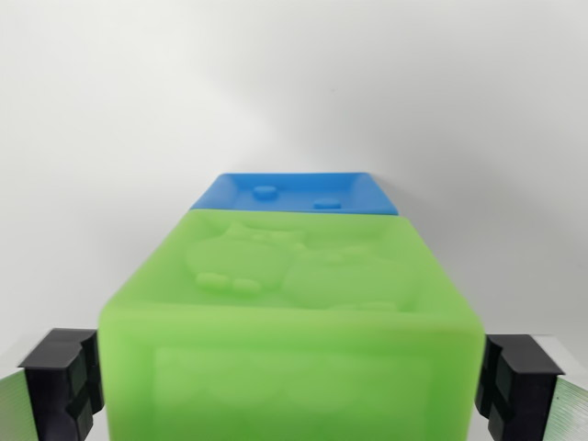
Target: Stack cube
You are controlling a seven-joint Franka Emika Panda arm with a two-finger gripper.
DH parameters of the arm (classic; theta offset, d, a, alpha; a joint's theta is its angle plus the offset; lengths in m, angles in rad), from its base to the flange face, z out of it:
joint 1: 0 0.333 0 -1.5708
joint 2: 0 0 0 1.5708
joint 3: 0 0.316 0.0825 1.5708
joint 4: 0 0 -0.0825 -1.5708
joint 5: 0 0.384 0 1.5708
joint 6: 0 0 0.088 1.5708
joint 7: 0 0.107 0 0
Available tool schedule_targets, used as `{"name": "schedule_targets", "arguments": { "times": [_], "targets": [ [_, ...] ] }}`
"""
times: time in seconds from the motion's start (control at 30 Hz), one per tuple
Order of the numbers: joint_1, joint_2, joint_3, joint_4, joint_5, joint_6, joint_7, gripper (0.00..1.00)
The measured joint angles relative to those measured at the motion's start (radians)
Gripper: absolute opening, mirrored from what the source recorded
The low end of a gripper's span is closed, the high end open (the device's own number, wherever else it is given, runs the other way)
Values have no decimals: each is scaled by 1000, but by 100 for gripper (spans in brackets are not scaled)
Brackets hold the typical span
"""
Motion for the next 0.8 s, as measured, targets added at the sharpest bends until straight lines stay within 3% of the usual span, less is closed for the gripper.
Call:
{"name": "schedule_targets", "arguments": {
  "times": [0.33,0.8],
  "targets": [
    [0,-15,0,-1,0,-12,0,100],
    [0,-97,1,-9,1,-84,0,100]
  ]
}}
